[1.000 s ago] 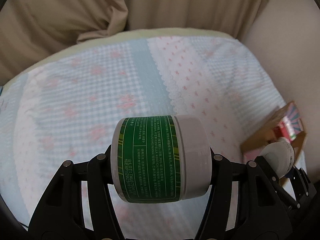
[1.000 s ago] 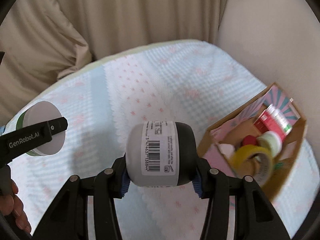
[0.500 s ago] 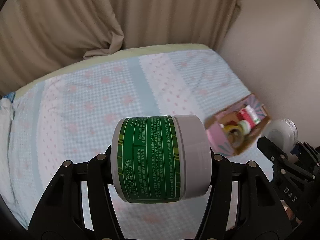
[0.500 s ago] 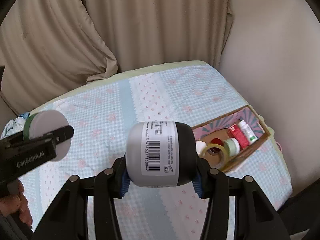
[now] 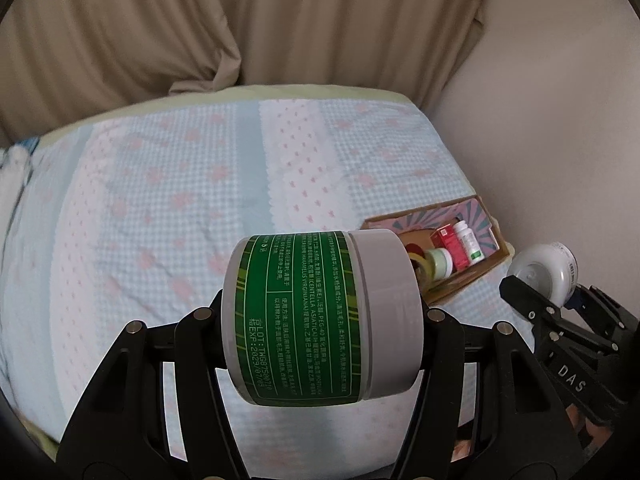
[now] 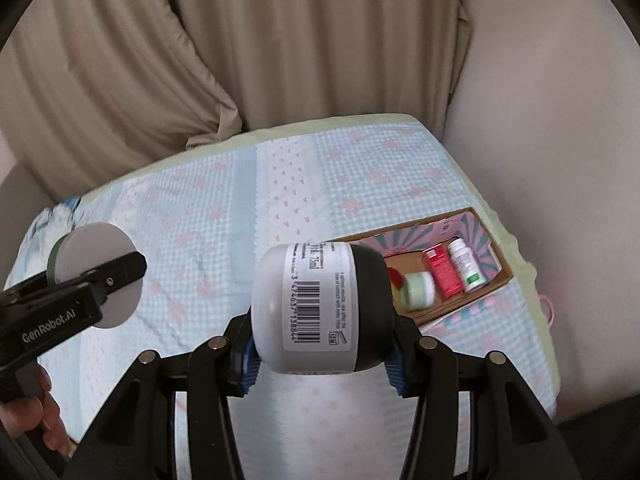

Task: Organize rigid objects
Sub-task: 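Carry both jars over the cardboard box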

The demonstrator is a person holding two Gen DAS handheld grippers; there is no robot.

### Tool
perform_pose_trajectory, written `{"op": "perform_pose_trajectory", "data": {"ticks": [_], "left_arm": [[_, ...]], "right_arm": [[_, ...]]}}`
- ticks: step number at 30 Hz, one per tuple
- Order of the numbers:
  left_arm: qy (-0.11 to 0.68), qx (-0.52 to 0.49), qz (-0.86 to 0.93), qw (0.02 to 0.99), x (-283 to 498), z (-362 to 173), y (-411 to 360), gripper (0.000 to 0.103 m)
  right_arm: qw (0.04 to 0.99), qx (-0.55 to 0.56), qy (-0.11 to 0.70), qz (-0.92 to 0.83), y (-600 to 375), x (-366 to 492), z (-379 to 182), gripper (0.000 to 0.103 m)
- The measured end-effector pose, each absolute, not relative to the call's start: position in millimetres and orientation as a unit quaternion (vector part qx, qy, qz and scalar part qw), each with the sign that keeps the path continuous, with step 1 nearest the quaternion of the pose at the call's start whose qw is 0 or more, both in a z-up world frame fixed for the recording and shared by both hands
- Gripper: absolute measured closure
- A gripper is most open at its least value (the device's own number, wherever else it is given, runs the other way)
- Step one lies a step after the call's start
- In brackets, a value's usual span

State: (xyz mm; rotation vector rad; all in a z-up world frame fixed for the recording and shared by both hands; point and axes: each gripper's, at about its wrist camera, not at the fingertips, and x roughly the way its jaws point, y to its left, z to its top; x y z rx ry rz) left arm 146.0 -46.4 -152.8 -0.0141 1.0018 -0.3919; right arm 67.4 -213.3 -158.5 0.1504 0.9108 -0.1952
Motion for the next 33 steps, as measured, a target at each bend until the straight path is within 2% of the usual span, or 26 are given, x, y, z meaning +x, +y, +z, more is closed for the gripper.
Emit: {"op": "perform_pose_trajectory", "data": {"ticks": [9,16,33], "left_arm": [[0.506,-0.042,-0.158,0.847,142.2,-181.6,-135.2,0.048],[0.534,-0.041,-0.160,0.829,170.0,-217.3,-199.3,0.048],[0.588,0.048,-0.225,0.776,269.6,-328.1,-339.2,0.048]], "right_arm": [[0.876,0.073,0.472,-0.071,-324.2,83.7,-180.4,0.057],[0.861,0.088,0.495,-0.081,-392.5,121.8,-212.6,0.057],[0.809,0.119,0.570,-0.079,-485.0,206.5,-331.2,0.057]]}}
